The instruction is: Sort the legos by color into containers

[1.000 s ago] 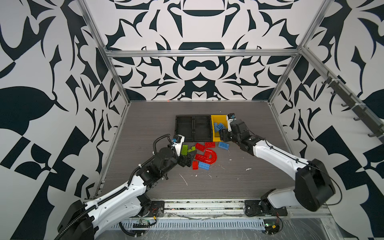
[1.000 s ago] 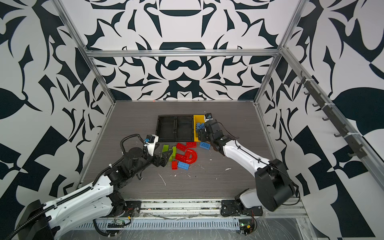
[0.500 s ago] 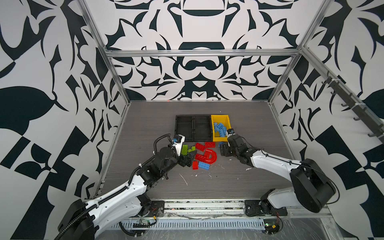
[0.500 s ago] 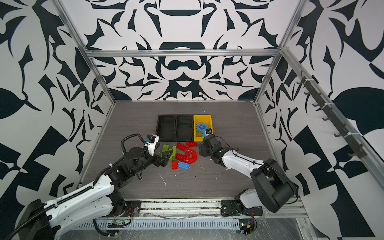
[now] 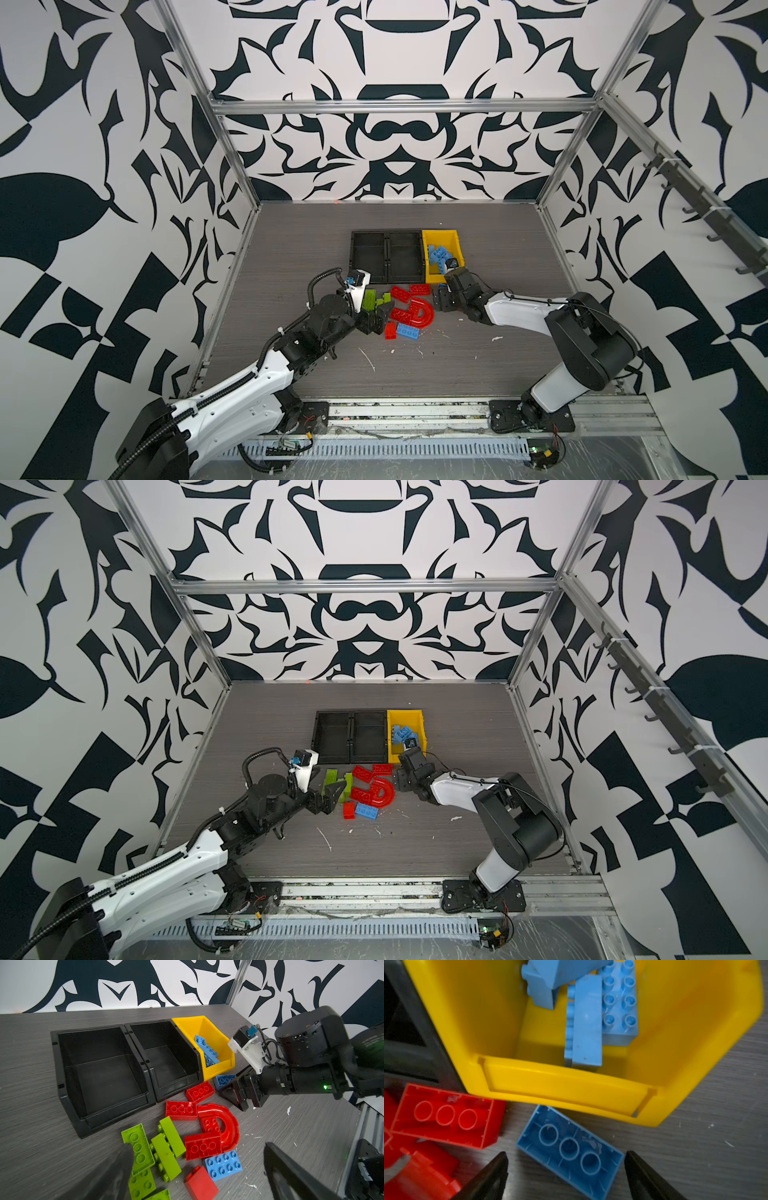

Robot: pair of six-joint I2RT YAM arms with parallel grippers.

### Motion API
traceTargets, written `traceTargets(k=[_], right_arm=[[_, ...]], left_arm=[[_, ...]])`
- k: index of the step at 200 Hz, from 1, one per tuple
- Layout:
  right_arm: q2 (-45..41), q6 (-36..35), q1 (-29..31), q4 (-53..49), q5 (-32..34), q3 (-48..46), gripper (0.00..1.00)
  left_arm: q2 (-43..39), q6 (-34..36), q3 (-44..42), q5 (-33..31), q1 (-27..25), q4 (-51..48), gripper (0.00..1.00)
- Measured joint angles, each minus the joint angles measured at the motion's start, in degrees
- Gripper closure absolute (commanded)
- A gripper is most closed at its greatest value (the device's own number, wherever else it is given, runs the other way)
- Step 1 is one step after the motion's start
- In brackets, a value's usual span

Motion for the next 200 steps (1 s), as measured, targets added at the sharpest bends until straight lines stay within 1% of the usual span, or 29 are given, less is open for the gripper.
traceTargets(k=[59, 116, 129, 200], right_arm=[[3.5, -0.6, 0.0, 1.3, 0.2, 1.9, 0.11], [4.8, -0.6, 0.0, 2.8, 1.9, 2.7, 0.17], [4.8, -0.6, 0.0, 2.9, 2.2, 2.7, 0.20], [4.2, -0.6, 0.0, 3.1, 2.6, 1.9, 0.30]], left_arm=[[0.1, 0.0, 0.0, 0.2, 0.0, 0.0, 0.00], [0.1, 0.0, 0.0, 0.3, 0.0, 0.0, 0.00], [0.1, 0.0, 0.0, 0.3, 0.0, 0.0, 0.00], [0.0, 0.0, 0.0, 0.3, 0.0, 0.0, 0.00]])
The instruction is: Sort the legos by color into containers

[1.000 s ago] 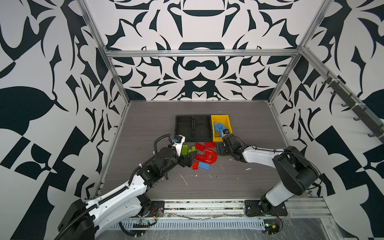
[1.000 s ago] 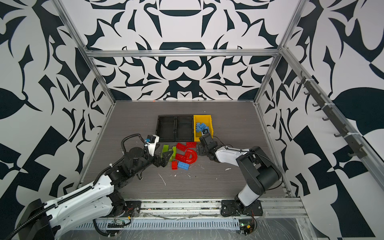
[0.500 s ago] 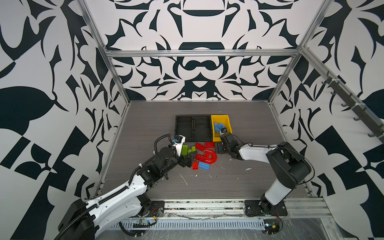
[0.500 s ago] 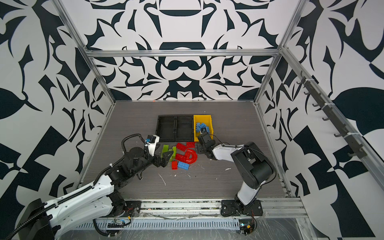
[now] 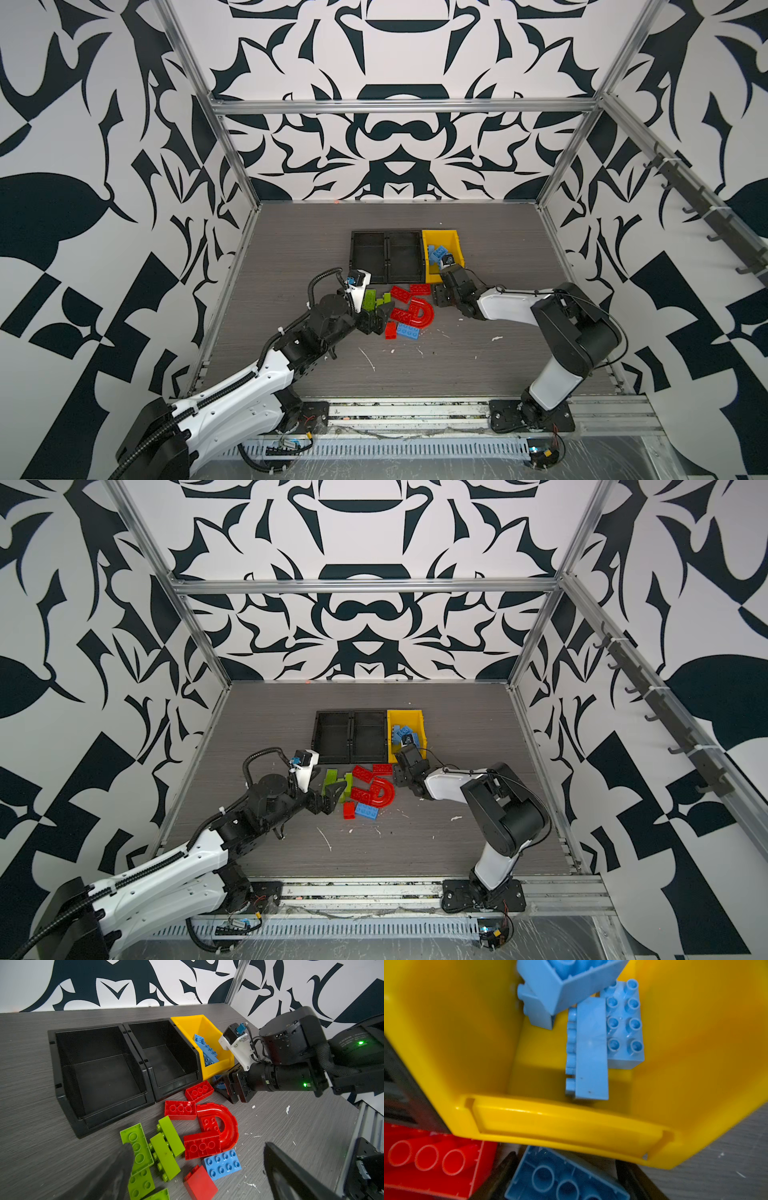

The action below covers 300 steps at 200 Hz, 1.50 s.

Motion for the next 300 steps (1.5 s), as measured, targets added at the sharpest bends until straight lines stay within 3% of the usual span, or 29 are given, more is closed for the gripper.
traceTargets(k=[104, 152, 188, 300], right_arm=[[-13.2, 1.0, 0.0, -0.6, 0.0, -8.0, 0.37], [-18.0, 1.1, 0.0, -5.2, -0.2, -5.0, 0.37], [-14.6, 0.4, 0.0, -7.2, -0.3, 3.5, 0.37], [7.3, -4.1, -5.6, -10.7, -4.8, 28.5, 0.37]], left_arm=[[-0.5, 0.0, 0.0, 0.0, 0.0, 0.0, 0.00], [-0.5, 0.0, 0.0, 0.0, 0.0, 0.0, 0.00], [-0.6, 0.0, 0.0, 0.0, 0.0, 0.0, 0.00], [1.3, 0.0, 0.0, -0.2, 0.0, 0.0, 0.00]])
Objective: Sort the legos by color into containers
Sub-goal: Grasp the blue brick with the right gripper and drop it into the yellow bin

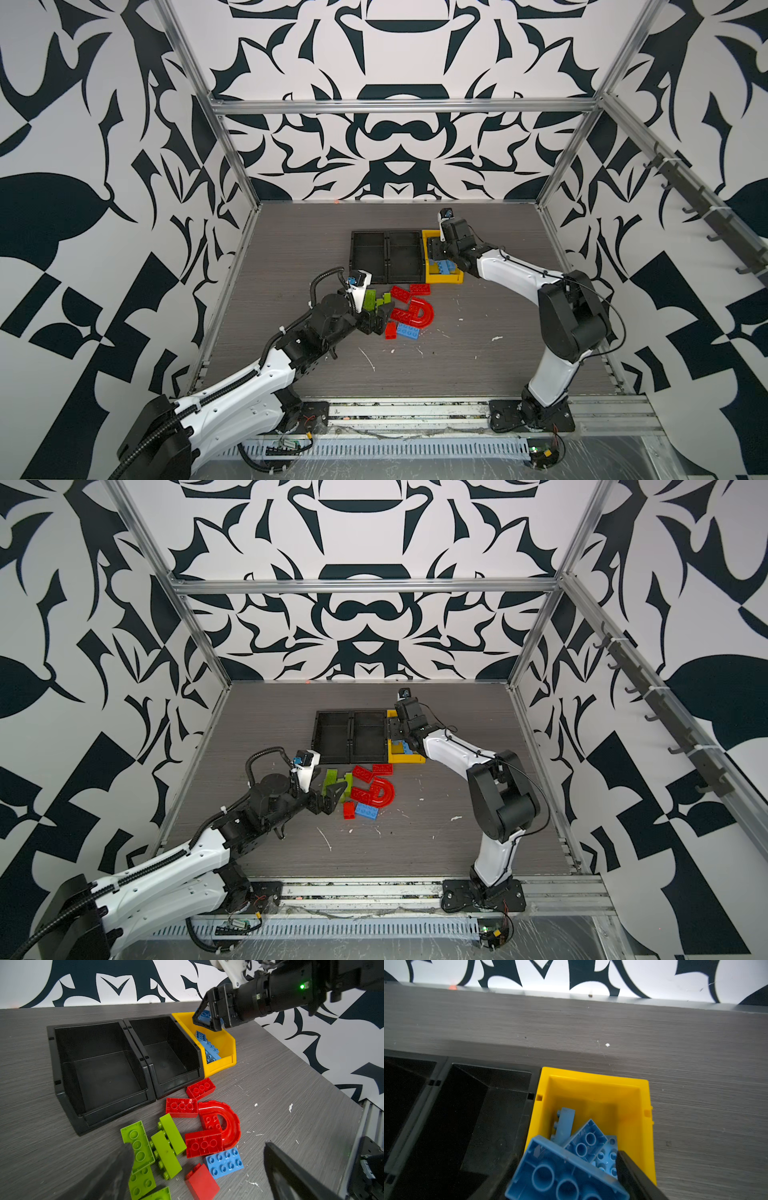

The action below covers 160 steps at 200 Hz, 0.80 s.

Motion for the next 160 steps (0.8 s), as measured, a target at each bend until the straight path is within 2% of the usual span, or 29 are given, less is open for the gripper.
traceTargets(k=[28, 80, 160], right_arm=[[3.7, -0.2, -0.2, 0.0, -0.1, 1.9, 0.37], [4.3, -0.2, -2.3, -0.1, -0.7, 2.6, 0.36], [5.0, -0.4, -3.4, -3.5, -1.5, 4.6, 0.18]], left_arm=[[0.3, 0.0, 0.2, 0.0, 0.0, -0.2, 0.00], [-0.6, 0.0, 0.3, -0.1, 0.0, -0.2, 0.00], [-0.8, 0.0, 0.3, -0.3, 0.0, -0.2, 0.00]])
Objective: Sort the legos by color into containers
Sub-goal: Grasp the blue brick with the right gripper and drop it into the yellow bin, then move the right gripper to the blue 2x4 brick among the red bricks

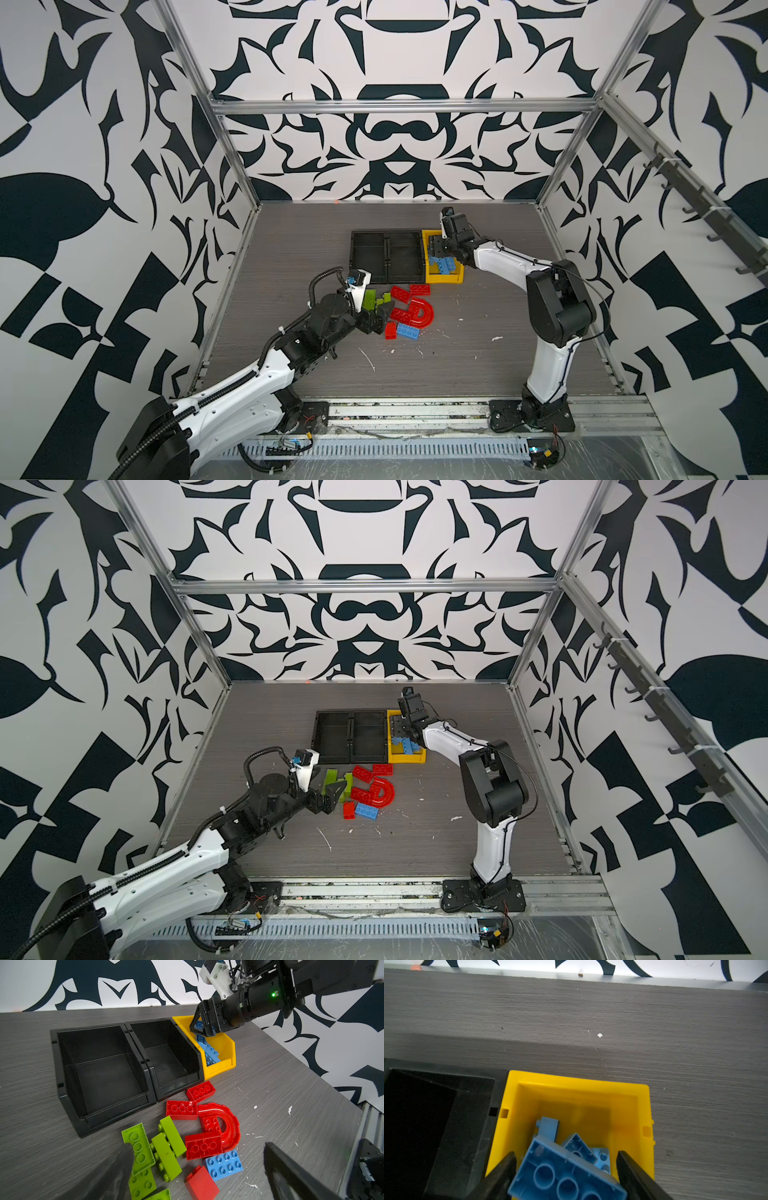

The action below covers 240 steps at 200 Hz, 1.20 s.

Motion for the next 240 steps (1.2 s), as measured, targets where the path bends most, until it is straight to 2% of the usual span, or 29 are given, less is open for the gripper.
traceTargets(k=[34, 76, 95, 139, 164, 196, 240], right_arm=[[-3.7, 0.0, 0.0, -0.4, -0.2, -1.8, 0.15], [-16.2, 0.4, 2.9, 2.3, 0.5, -11.6, 0.18], [-22.6, 0.6, 9.0, 4.8, 2.1, -18.8, 0.19], [-32.3, 1.4, 28.5, 8.2, 5.6, -35.3, 0.28], [-33.9, 2.4, 33.8, 8.3, 5.7, -40.2, 0.29], [-33.5, 2.6, 37.4, 8.2, 5.8, -40.7, 0.28], [-30.0, 2.5, 38.0, 8.3, 4.8, -40.7, 0.27]], left_arm=[[0.0, 0.0, 0.0, 0.0, 0.0, 0.0, 0.00], [-0.4, 0.0, 0.0, -0.3, 0.0, -0.4, 0.00], [-1.4, 0.0, 0.0, -1.2, 0.0, -0.7, 0.00], [-3.8, -0.9, 0.0, -3.5, 1.9, -2.1, 0.00], [-3.2, -3.4, 0.0, -0.9, 7.2, -2.8, 0.00], [-1.5, -7.2, 0.0, 4.4, 14.6, -2.8, 0.00], [-1.3, -9.2, -0.1, 7.7, 15.6, -2.8, 0.00]])
